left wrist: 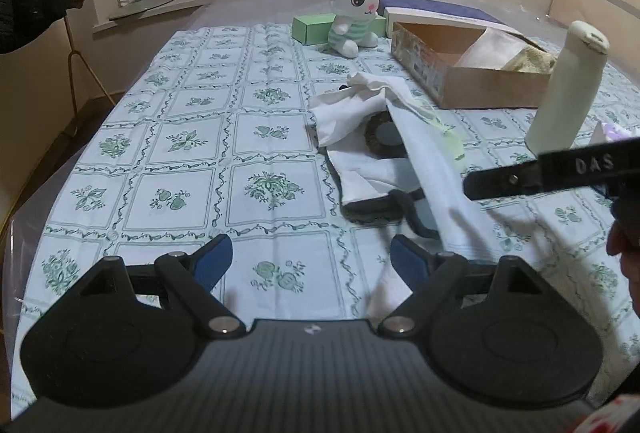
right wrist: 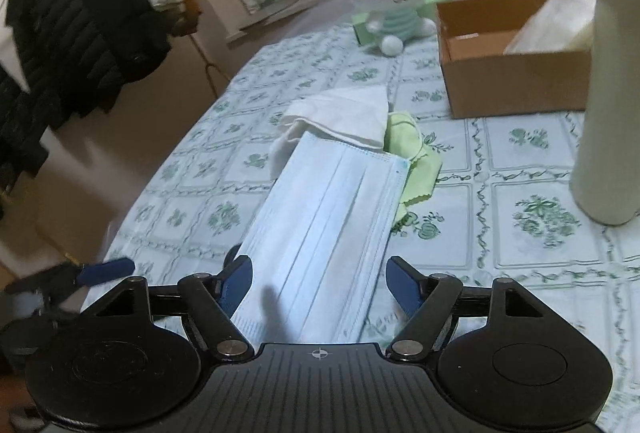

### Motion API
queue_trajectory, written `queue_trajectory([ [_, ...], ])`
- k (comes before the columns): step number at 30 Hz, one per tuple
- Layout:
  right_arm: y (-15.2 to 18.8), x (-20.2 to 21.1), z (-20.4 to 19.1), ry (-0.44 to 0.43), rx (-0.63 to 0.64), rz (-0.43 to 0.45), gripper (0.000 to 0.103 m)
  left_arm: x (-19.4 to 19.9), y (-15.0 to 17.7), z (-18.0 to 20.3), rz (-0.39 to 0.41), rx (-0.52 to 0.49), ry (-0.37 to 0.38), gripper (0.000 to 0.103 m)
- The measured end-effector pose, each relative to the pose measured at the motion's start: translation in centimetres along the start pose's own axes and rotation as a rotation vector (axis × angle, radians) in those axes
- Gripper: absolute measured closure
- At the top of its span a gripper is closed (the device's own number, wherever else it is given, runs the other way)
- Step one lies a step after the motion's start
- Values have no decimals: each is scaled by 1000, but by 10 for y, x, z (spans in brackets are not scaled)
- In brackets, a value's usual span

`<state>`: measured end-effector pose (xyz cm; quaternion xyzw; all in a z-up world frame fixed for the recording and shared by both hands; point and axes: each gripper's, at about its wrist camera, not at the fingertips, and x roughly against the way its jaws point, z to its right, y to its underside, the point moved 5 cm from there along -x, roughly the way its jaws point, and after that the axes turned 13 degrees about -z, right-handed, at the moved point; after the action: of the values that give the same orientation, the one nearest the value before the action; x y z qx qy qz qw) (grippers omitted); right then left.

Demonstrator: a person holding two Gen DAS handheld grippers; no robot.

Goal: Organize soft objects
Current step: 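Lower the right gripper onto the blue face mask and close on it, then grasp the white paper towel roll with the left gripper while the right gripper holds the mask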

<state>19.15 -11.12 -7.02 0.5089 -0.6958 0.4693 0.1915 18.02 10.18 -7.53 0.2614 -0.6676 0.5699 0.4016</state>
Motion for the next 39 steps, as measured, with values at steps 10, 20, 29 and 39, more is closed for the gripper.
queue_trajectory([
  [10, -16, -40, 3, -3, -53, -37, 30, -24, -5, -9, -9, 15, 19, 19],
  [20, -10, -21, 16, 35, -25, -52, 92, -20, -2, -2, -7, 12, 32, 19],
  [29, 8, 22, 22, 147, 116, -43, 101, -6, -4, 14, 0, -19, 73, 19],
  [39, 44, 51, 48, 222, 154, -93, 101, -18, -2, 64, -71, -207, 160, 36],
])
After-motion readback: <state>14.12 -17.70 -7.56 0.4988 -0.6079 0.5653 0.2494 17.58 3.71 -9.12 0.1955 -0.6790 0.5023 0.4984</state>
